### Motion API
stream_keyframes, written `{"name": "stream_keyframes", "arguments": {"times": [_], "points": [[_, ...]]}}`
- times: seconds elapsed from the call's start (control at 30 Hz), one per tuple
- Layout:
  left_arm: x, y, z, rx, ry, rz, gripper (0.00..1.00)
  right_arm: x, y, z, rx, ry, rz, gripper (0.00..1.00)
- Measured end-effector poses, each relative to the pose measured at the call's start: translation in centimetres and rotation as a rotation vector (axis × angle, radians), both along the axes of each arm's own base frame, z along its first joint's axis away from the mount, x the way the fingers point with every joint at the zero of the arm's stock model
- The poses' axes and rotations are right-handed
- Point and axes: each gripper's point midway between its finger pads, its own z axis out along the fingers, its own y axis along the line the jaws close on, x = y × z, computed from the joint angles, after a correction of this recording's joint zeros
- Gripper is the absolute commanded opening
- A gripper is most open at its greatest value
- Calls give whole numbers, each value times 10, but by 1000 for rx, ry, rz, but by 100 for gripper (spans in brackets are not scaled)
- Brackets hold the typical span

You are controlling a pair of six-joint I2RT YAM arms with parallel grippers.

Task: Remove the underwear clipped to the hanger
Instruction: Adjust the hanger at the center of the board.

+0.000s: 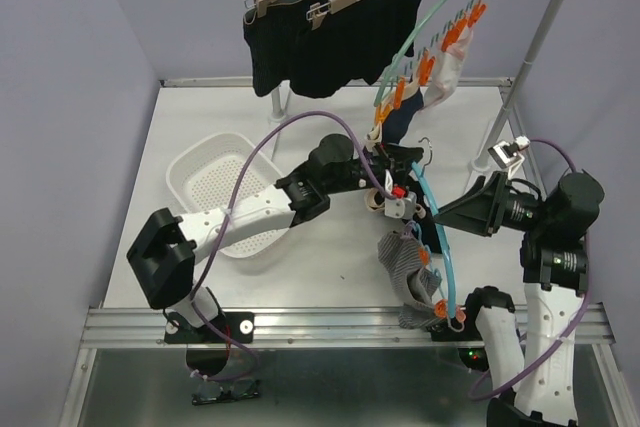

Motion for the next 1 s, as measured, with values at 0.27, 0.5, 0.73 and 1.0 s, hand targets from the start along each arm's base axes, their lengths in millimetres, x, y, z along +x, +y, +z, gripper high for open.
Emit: {"name": "stream_keyframes", "arguments": {"times": [0.27, 0.5, 0.73, 1.0], "points": [[-13, 44, 43, -87, -37, 85, 0, 6, -2, 21, -39, -134, 3, 100], [-17, 75, 55, -112, -32, 170, 0, 15, -4, 46, -95, -314, -6, 100], [-20, 98, 59, -98, -3, 268, 0, 43, -11, 64, -176, -497, -120, 100], [-14, 135, 65, -102, 79, 435, 0, 92, -40, 53, -421, -714, -350, 100]]}}
